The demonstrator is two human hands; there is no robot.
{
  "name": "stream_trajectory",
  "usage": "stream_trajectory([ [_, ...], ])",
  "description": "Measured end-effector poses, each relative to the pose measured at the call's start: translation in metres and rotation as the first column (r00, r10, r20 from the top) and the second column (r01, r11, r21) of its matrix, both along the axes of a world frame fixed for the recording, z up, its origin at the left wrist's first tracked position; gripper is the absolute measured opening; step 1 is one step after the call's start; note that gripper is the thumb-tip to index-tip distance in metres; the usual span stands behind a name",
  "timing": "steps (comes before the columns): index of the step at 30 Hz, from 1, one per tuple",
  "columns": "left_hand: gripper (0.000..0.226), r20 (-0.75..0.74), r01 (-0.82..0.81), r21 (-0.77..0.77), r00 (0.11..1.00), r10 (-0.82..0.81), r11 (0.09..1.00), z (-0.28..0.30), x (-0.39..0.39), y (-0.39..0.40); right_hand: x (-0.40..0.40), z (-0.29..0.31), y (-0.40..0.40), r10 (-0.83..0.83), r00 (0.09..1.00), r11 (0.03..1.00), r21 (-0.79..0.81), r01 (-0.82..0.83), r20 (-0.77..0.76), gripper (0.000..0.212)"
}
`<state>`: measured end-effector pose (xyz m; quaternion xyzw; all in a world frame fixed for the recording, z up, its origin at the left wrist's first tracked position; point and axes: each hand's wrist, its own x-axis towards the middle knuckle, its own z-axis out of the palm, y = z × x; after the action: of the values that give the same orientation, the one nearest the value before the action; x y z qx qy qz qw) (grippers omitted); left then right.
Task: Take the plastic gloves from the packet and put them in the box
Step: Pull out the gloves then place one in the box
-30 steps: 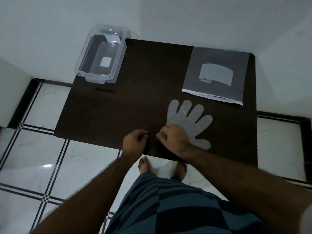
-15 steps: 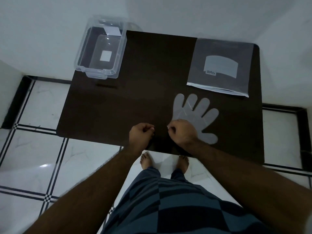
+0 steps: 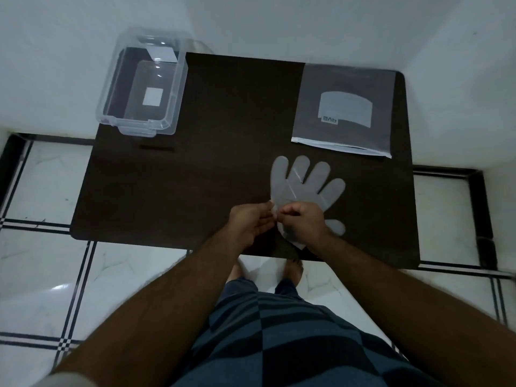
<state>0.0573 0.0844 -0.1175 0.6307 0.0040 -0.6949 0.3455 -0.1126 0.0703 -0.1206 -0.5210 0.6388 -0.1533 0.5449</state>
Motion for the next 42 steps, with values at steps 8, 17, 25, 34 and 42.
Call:
stream_trajectory([
  [8,0.012,0.036,-0.007,0.047,0.999,0.005,0.999,-0.001,-0.011,-0.005,-0.011,0.01,-0.003,-0.166,0.975,0.979,0.147,0.144,0.149,0.01],
  [17,0.015,0.133,0.078,-0.004,0.988,-0.077,0.997,-0.01,-0.004,0.0,-0.02,0.017,-0.01,-0.269,0.945,0.923,0.33,0.198,0.187,0.013],
  [25,0.025,0.894,0.755,0.054,0.255,-0.368,0.653,0.01,-0.001,0.013,-0.032,0.021,-0.02,-0.264,0.955,0.926,0.315,0.21,0.137,0.009],
  [34,0.051,0.976,0.922,-0.09,0.157,-0.152,0.377,0.015,-0.022,0.011,-0.033,0.018,-0.023,-0.046,0.993,0.99,0.138,0.031,0.106,0.008],
  [42,0.025,0.999,0.934,0.017,0.001,-0.05,0.357,0.003,0.001,0.026,-0.018,0.015,-0.023,-0.129,0.985,0.952,0.291,0.09,0.118,0.006],
])
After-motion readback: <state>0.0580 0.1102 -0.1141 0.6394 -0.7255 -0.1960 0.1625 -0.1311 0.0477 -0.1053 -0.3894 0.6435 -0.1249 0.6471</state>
